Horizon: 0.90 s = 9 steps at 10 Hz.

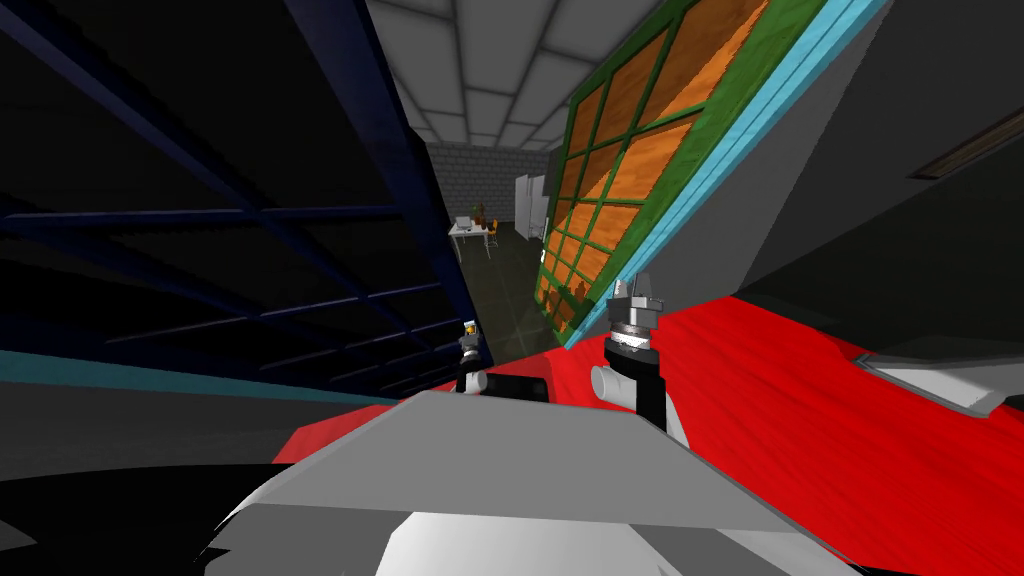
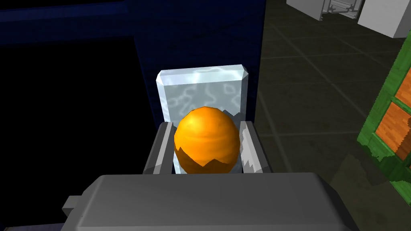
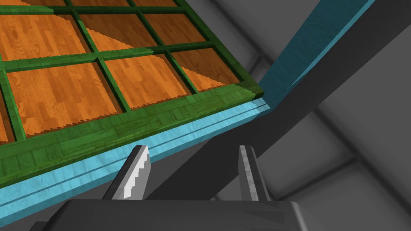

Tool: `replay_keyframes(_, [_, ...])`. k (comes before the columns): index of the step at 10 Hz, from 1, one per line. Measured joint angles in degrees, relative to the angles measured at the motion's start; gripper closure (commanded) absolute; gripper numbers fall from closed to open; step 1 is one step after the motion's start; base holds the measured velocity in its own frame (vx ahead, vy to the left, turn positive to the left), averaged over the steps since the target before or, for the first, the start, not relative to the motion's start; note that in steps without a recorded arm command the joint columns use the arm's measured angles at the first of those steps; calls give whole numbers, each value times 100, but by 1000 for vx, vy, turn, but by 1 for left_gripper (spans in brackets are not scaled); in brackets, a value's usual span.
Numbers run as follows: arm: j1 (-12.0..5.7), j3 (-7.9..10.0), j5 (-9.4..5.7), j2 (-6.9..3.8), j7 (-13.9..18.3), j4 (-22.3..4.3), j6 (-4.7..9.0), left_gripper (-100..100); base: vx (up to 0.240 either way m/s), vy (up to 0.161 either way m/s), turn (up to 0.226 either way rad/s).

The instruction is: Push the door open

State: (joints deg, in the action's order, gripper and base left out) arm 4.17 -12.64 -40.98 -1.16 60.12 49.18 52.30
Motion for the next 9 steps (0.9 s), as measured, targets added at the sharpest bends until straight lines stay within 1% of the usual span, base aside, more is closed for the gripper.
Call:
replay_keyframes(4, [-130,303,72,-43,60,-100,40,100,138,13,12])
replay_keyframes(5, [-206,372,84,-55,91,-197,65,100,90,-2,17])
replay_keyframes(6, [-249,447,96,-39,86,-242,79,100,92,-6,-2])
replay_keyframes(7, [-138,512,107,-34,27,-59,-3,100,90,2,24])
replay_keyframes(8, [-204,577,120,-53,65,-160,-2,100,96,-7,6])
replay_keyframes(9, [-187,664,125,-40,35,-106,-47,100,95,-4,16])
